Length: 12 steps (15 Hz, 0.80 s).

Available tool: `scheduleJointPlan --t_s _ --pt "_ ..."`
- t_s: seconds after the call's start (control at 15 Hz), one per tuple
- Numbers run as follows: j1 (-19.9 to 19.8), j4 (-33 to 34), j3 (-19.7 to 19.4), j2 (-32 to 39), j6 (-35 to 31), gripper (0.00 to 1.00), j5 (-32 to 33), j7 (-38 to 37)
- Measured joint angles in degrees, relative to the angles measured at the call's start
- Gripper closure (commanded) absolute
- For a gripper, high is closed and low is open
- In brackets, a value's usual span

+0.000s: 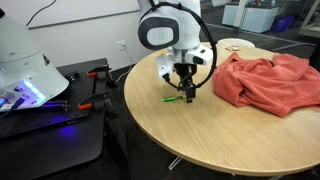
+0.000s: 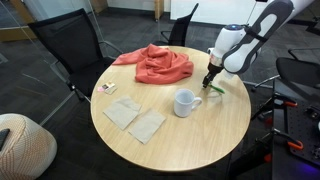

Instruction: Put the pen in the mug

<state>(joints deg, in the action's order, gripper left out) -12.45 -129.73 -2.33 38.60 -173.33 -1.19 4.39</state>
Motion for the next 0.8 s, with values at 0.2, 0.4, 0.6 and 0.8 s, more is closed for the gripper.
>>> scheduleJointPlan --t_s 0.2,0.4,0.6,0.8 --pt "0.0 0.6 0.0 0.4 -0.1 0.73 0.0 0.0" --pt "0.0 1.1 0.0 0.4 -0.1 0.96 0.0 0.0" --pt "0.1 1.3 0.0 0.4 -0.1 0.98 0.0 0.0" --pt "0.1 1.3 0.0 0.3 -0.1 0.97 -0.1 -0.2"
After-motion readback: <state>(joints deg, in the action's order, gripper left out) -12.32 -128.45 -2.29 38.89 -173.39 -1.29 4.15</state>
